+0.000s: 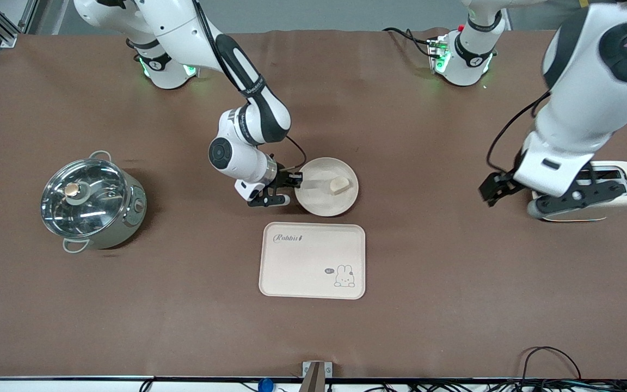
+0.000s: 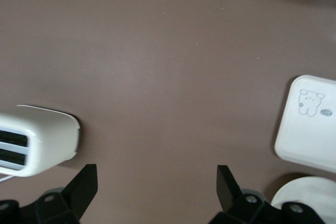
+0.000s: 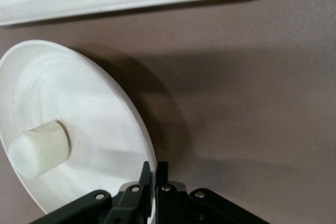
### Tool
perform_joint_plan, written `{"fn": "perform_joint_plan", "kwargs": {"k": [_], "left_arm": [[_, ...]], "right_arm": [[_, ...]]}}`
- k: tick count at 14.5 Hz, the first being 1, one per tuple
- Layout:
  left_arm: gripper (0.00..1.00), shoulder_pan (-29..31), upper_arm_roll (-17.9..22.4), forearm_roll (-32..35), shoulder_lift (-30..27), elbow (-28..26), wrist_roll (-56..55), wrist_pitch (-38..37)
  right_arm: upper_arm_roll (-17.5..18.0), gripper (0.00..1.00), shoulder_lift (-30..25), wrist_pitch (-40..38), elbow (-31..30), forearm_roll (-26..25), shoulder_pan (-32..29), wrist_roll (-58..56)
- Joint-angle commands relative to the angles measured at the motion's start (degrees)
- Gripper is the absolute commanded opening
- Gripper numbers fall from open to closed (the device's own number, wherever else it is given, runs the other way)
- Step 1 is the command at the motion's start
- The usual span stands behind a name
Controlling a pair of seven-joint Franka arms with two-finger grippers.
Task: Place bun in plate and plate on tray
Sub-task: 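Slide the plate with the right gripper onto the bunny tray while the left gripper retracts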
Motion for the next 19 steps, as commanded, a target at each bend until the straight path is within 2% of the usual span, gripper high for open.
{"fn": "perform_joint_plan", "kwargs": {"k": [1,4,5,7,8,9,11,15,19], "left_arm": [[1.00,0.39,-0.10,-1.45,-5.04,-1.07,4.31,-3.67],[1.00,2.41,0.07,-4.17,-8.12,-1.34,9.66,-5.87],[1.00,1.97,1.99,-5.05,-9.09,-1.51,12.29,-6.22],[1.00,-2.40,8.65,-7.59,-10.67,-2.04,16.69,-8.15],[1.00,-4.43,12.26,-8.91,-11.72,-2.30,18.54,-9.12],[1.00,-5.23,14.12,-10.14,-12.43,-3.09,20.04,-9.30],[1.00,-4.80,14.67,-11.29,-13.84,-4.76,21.54,-9.30],[1.00,-4.80,14.40,-11.56,-14.90,-4.85,21.55,-10.62],[1.00,-4.80,14.31,-11.56,-15.25,-5.21,21.55,-10.53]], "right_arm": [[-0.16,0.04,-3.53,-0.20,-1.46,1.33,-0.12,-0.10],[-0.34,0.03,-3.71,0.24,-0.85,1.85,-0.65,-0.02],[-0.51,0.03,-3.80,0.07,-0.50,2.99,-1.35,-0.02],[-0.60,0.02,-5.20,0.07,-0.06,3.35,-3.89,-0.10],[-0.60,0.02,-5.03,-0.37,1.68,3.35,-5.64,-0.10],[-0.60,0.02,-4.94,-0.46,3.01,3.35,-6.71,-0.10],[-0.60,0.02,-2.15,-0.46,6.61,3.35,-8.99,-0.19],[-0.69,0.02,-1.43,-0.46,7.93,2.74,-11.28,-0.28],[-0.69,0.00,4.53,-1.51,15.30,0.98,-12.60,-0.28]]}}
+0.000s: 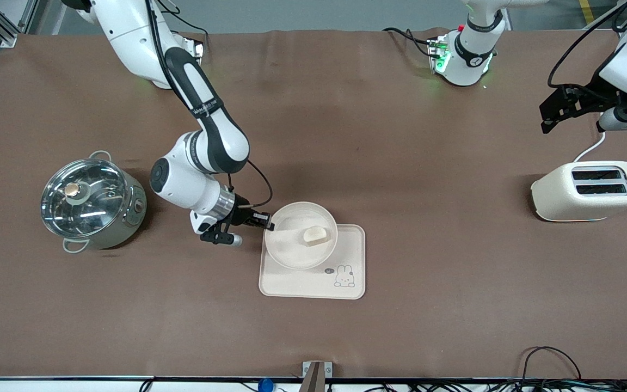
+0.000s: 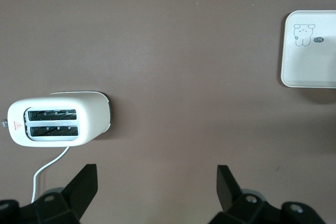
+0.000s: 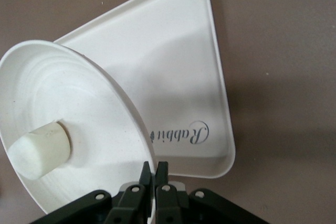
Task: Place bun in plate and plate on tray
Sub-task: 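Center the plate on the tray with the right gripper and open it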
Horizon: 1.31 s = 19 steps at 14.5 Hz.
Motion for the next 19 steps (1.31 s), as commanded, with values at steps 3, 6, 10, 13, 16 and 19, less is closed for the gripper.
{"fn": "perform_joint_plan", "kwargs": {"k": [3,6,10,13,16,19], "left_arm": [[1.00,0.22,0.37,-0.96,-0.98,-1.36,0.67,0.46],[1.00,0.14,0.37,-0.96,-0.81,-1.36,0.67,1.26],[1.00,0.05,0.37,-0.96,-0.54,-1.45,0.67,1.17],[1.00,0.14,0.37,-0.96,-0.54,-1.45,0.67,1.17],[1.00,0.05,0.37,-0.96,-0.54,-1.45,0.67,1.08],[1.00,0.05,0.37,-0.96,-0.46,-1.45,0.67,0.99]], "right_arm": [[0.77,0.00,10.65,-2.42,12.78,-0.27,-1.38,0.53],[0.85,0.00,14.63,-2.24,16.75,-0.44,-1.55,2.38],[0.77,0.00,15.34,-1.89,16.85,-1.05,-0.59,1.94],[0.77,0.01,15.16,-2.24,16.67,-2.29,-0.32,2.11],[0.86,0.33,15.16,-2.42,16.23,-2.29,-0.50,2.29],[0.77,0.73,14.81,-2.51,16.06,-2.29,-0.50,2.38]]}}
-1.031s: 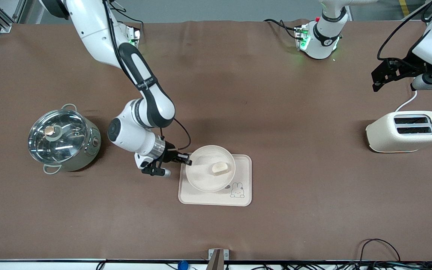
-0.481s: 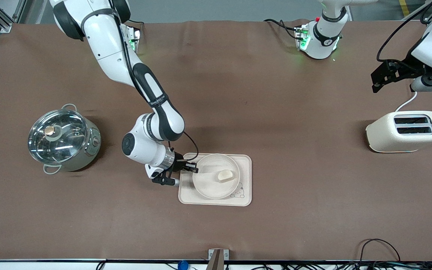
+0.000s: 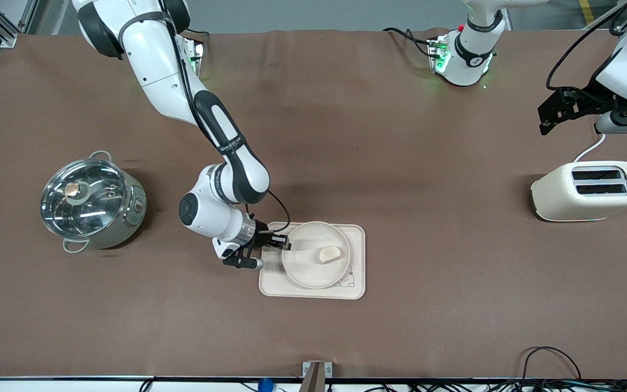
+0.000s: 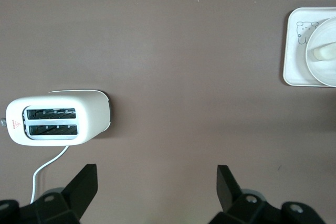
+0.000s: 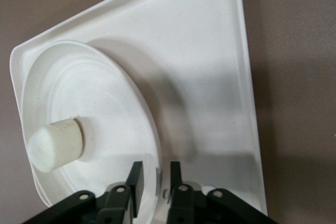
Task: Place bun in plate and plate on tray
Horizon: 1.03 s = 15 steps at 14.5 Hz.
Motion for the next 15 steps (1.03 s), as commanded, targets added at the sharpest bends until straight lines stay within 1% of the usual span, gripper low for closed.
{"fn": "perform_joint_plan", "kwargs": {"k": [1,2,7,9,10,11,12,15], "left_arm": [[1.00,-0.03,0.19,-0.96,-0.49,-0.52,0.67,0.56],[1.00,-0.11,0.19,-0.96,-0.40,-0.43,0.67,0.56],[1.00,-0.20,0.01,-0.96,-0.05,-0.35,0.67,0.64],[1.00,-0.20,0.01,-0.96,0.04,-0.35,0.67,0.64],[1.00,-0.20,0.01,-0.96,0.04,-0.35,0.67,0.64],[1.00,-0.12,0.01,-0.96,0.04,-0.35,0.67,0.64],[1.00,-0.11,0.01,-0.96,-0.05,-0.35,0.67,0.64],[1.00,-0.03,0.01,-0.96,-0.05,-0.35,0.67,0.64]], "right_arm": [[0.38,0.80,-0.66,-0.43,-0.13,-1.31,-0.49,1.47],[0.38,1.00,-1.00,-0.52,-0.22,-1.31,-0.67,1.56],[0.30,1.00,-4.34,0.18,-0.48,-0.96,-1.72,1.21],[0.47,1.00,-6.18,-0.69,-0.31,-1.04,-5.92,0.69],[0.38,1.00,-8.11,-2.70,-0.66,-1.22,-7.07,0.16],[0.12,1.00,-10.30,-6.28,-0.83,-1.40,-7.87,-0.45],[-0.92,1.00,-12.50,-10.67,-1.62,-1.40,-9.96,-0.63],[-1.72,1.00,-19.62,-24.82,-2.07,-2.27,-16.99,-0.55]]}}
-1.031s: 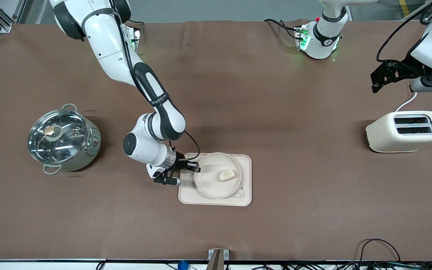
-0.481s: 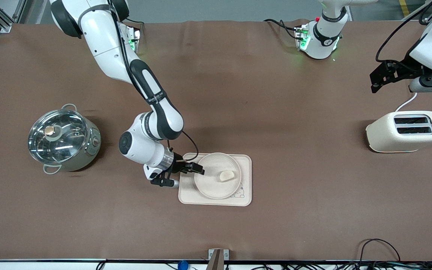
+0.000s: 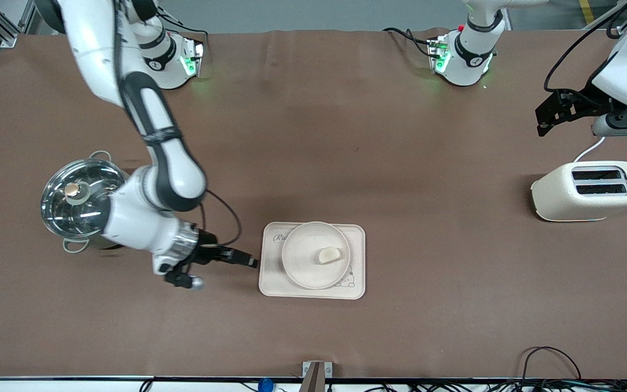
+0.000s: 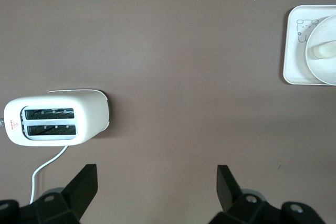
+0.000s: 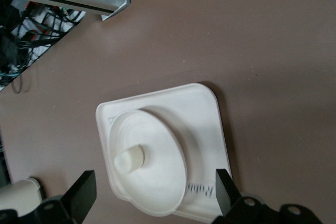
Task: Place bun in plate and plate on tray
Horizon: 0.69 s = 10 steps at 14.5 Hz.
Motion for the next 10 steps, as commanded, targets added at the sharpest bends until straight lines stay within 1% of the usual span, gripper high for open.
{"fn": "perform_joint_plan", "kwargs": {"k": [1,3,4,6,7,9,10], "left_arm": [[1.00,0.14,0.07,-0.96,-0.41,-0.25,0.67,0.58],[1.00,0.14,0.07,-0.96,-0.41,-0.25,0.58,0.58],[1.00,0.14,0.07,-0.96,-0.41,-0.25,0.58,0.58],[1.00,0.14,0.07,-0.96,-0.41,-0.25,0.58,0.58],[1.00,0.23,0.07,-0.96,-0.41,-0.25,0.67,0.58],[1.00,0.14,0.07,-0.96,-0.41,-0.25,0.67,0.50],[1.00,0.14,0.07,-0.96,-0.49,-0.25,0.67,0.50]], "right_arm": [[-0.30,1.00,-8.41,-11.58,-3.35,-3.89,-6.69,-0.10],[-3.19,1.00,-13.50,-20.64,-3.26,-12.40,-9.77,-0.36],[-4.08,1.00,-15.96,-24.86,-3.18,-15.92,-11.62,-0.54],[-4.44,1.00,-19.75,-31.73,-2.12,-19.27,-15.57,-3.33],[-4.70,1.00,-22.38,-33.76,-2.12,-23.99,-16.81,-6.40],[-4.70,1.00,-27.65,-35.61,-2.56,-35.23,-17.35,-11.94],[-4.61,1.00,-29.85,-36.67,-2.73,-39.12,-17.26,-12.66]]}}
